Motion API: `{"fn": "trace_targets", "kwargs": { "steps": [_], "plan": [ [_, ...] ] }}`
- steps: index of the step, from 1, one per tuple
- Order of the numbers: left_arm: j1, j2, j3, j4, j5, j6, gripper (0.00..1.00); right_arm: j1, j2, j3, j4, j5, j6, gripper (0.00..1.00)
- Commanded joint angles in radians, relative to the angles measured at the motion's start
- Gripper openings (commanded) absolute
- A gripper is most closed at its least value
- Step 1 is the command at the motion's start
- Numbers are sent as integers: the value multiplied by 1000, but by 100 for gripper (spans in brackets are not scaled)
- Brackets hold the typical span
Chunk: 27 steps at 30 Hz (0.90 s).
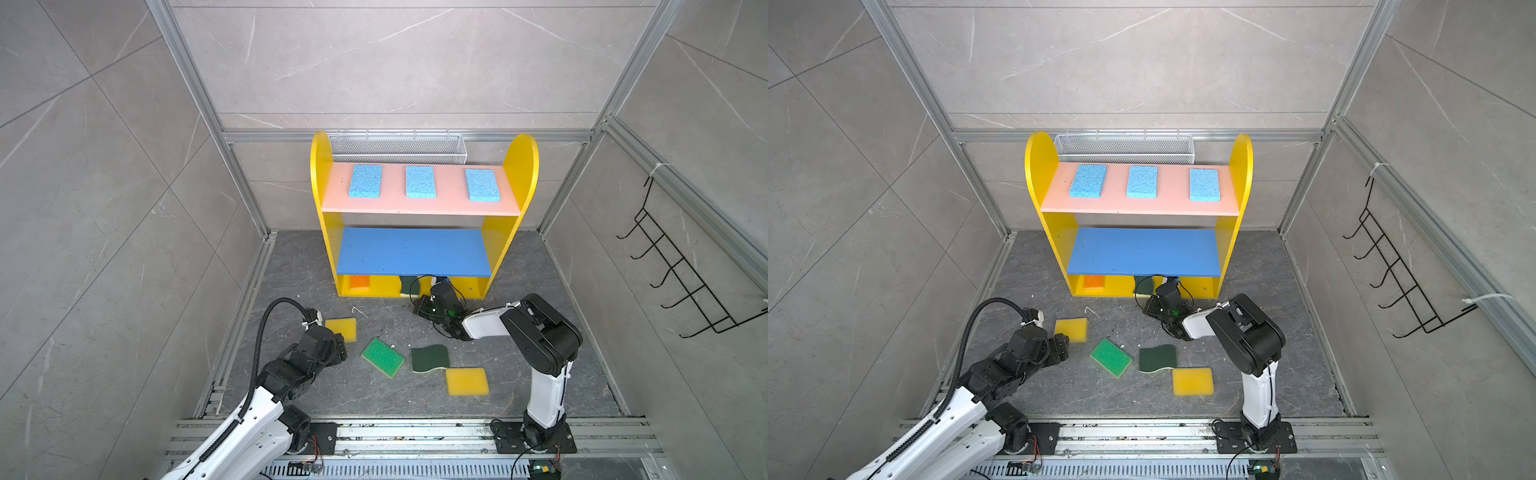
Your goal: Place and organize the cleaning sponges onto the shelf
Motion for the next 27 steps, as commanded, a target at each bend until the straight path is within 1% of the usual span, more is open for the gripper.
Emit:
{"fn": "trace_targets", "kwargs": {
  "steps": [1, 5, 10, 21, 24, 27],
  "plan": [
    [-3, 13, -13, 38, 3, -16, 76, -5, -146, 13, 236, 35, -72, 0],
    [-4, 28, -17, 60, 9, -15, 76, 2, -207, -22, 202, 39, -78, 0],
    [-4, 39, -19, 84, 17, -15, 76, 5, -260, -74, 200, 52, -72, 0],
    [-4, 28, -25, 85, 17, -11, 76, 19, -207, -109, 262, 49, 27, 0],
    [-4, 35, -25, 88, 17, -5, 76, 38, -222, -129, 260, 65, 28, 0],
    [-3, 45, -22, 97, 19, -1, 76, 67, -269, -145, 209, 103, 12, 0]
  ]
}}
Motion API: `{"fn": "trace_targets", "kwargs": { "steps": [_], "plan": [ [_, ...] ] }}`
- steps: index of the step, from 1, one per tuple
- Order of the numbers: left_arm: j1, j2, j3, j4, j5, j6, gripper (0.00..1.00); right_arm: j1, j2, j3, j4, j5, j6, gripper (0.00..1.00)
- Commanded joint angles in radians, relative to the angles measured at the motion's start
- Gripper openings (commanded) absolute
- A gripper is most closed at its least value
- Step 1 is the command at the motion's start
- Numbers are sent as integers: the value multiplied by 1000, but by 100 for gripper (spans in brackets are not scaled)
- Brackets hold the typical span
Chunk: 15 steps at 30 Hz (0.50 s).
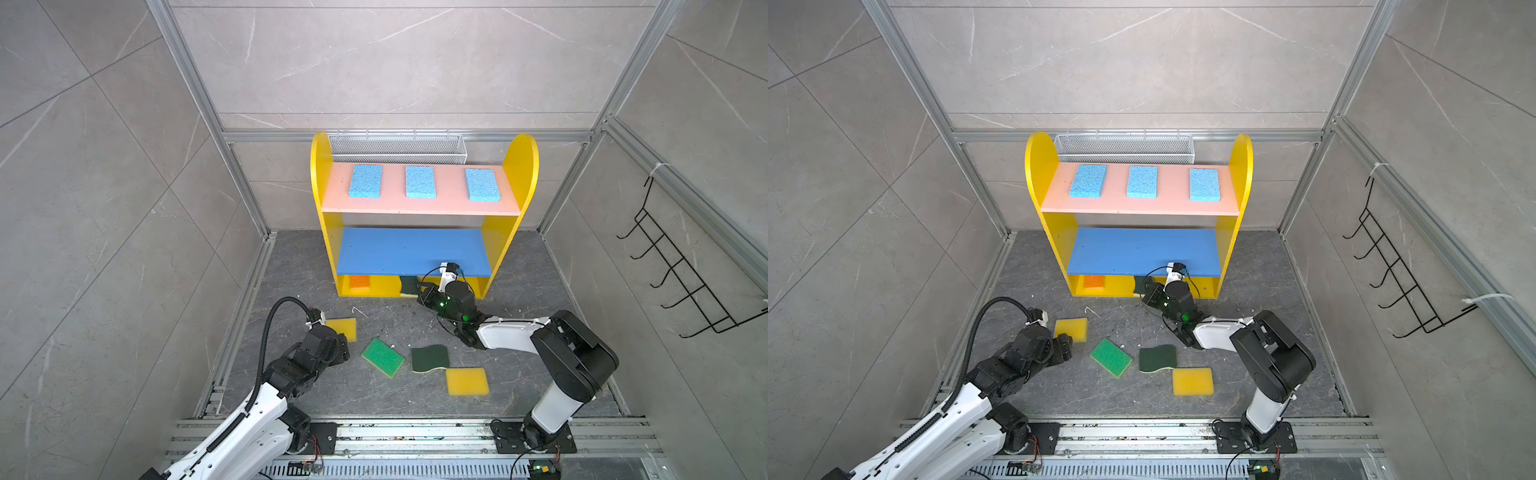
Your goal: Place and organize the cleaning sponges onto the shelf
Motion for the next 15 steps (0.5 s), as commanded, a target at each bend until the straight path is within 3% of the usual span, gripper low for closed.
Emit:
{"fn": "trace_targets", "kwargs": {
  "steps": [1, 7, 15],
  "plan": [
    [-4, 8, 4, 40, 1, 0, 76, 30, -62, -19, -47, 54, -7, 0],
    [-3, 11, -11, 63, 18, -11, 76, 44, -81, -77, -21, 68, 48, 0],
    [-4, -12, -22, 73, 30, -13, 76, 46, 63, -153, 180, 68, 187, 0]
  ]
}}
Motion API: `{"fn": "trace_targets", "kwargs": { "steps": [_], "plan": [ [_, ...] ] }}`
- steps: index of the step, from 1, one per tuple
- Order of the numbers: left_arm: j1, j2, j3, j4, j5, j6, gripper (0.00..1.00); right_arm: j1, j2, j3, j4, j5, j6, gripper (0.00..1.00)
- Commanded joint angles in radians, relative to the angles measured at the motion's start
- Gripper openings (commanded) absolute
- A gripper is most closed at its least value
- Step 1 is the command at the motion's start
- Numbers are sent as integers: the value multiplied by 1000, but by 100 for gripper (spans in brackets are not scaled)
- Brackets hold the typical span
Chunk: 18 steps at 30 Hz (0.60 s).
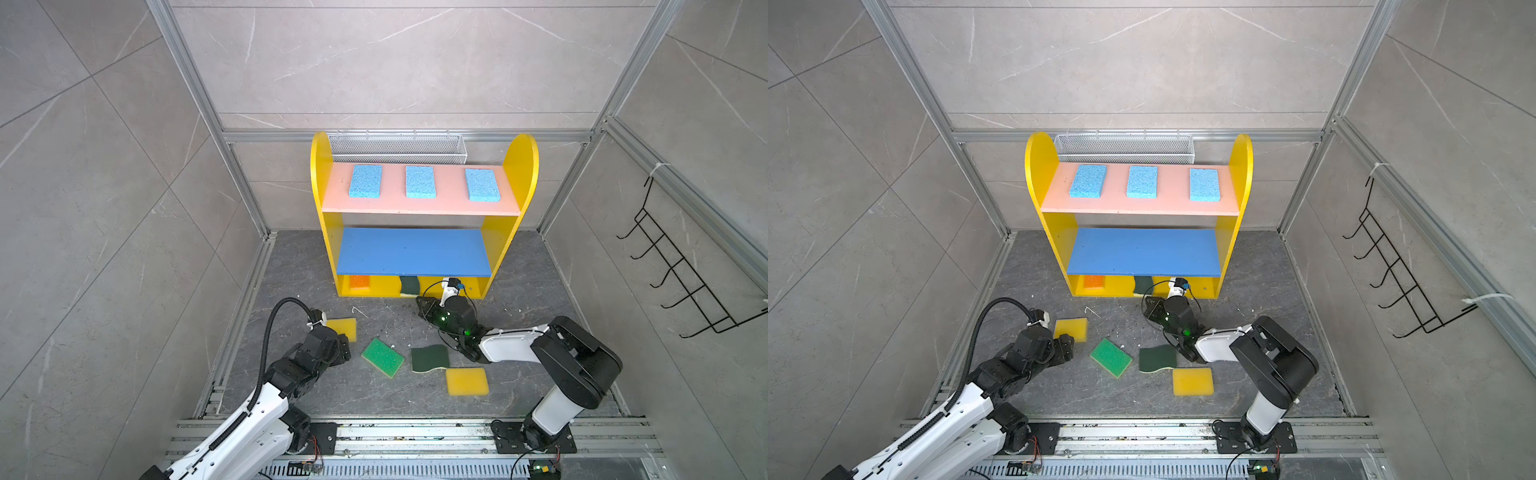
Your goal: Place and organize the cleaning sponges onto the shelf
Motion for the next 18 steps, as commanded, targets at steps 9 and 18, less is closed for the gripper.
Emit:
{"fn": "trace_targets", "kwargs": {
  "steps": [9, 18],
  "plan": [
    [-3, -4, -4, 43, 16, -7, 76, 5, 166, 38, 152, 51, 95, 0],
    [-4, 25, -5, 72, 10, 1, 77, 5, 274, 86, 206, 81, 139, 0]
  ]
}}
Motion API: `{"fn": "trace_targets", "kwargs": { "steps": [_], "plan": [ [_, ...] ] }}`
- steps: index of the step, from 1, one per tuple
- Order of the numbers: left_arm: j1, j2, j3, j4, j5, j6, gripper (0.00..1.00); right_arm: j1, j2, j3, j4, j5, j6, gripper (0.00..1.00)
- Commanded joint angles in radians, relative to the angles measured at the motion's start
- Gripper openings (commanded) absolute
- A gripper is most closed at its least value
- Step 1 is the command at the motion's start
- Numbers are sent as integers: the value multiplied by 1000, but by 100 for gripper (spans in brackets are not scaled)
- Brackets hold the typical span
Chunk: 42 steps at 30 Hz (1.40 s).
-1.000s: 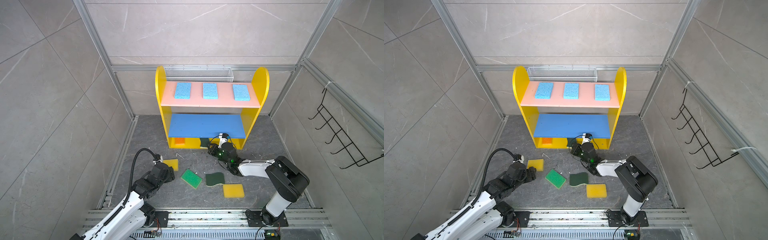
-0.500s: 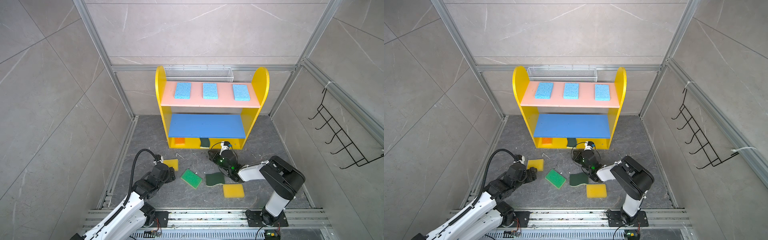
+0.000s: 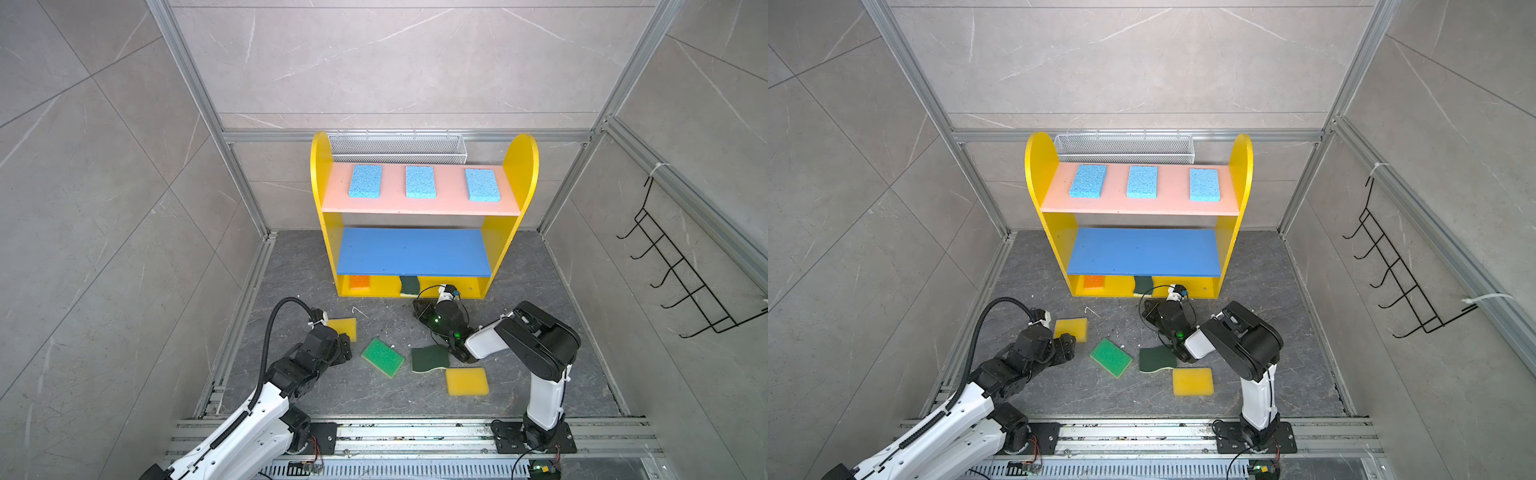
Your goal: Place and organize the cleaning sponges onto the shelf
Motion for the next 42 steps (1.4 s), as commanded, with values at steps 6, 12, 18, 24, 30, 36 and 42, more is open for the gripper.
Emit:
{"fn": "trace_targets", "kwargs": {
  "steps": [6, 12, 18, 24, 30, 36, 42],
  "plan": [
    [-4, 13, -1, 47, -10, 6, 77, 3, 73, 46, 59, 38, 34, 0],
    [-3, 17, -5, 52, -15, 3, 77, -2, 105, 71, 72, 45, 29, 0],
    [-4, 21, -3, 47, -18, 7, 77, -18, 151, 103, 90, 39, 43, 0],
    [-3, 31, 5, 51, -31, 14, 77, -29, 167, 119, 85, 44, 38, 0],
    [-2, 63, 7, 73, -17, 11, 77, -34, 186, 144, 91, 42, 38, 0],
    [-3, 79, 5, 85, -12, 4, 77, -36, 189, 157, 89, 44, 31, 0],
    [-3, 83, -2, 91, -6, -6, 77, -40, 205, 174, 102, 45, 32, 0]
  ]
}}
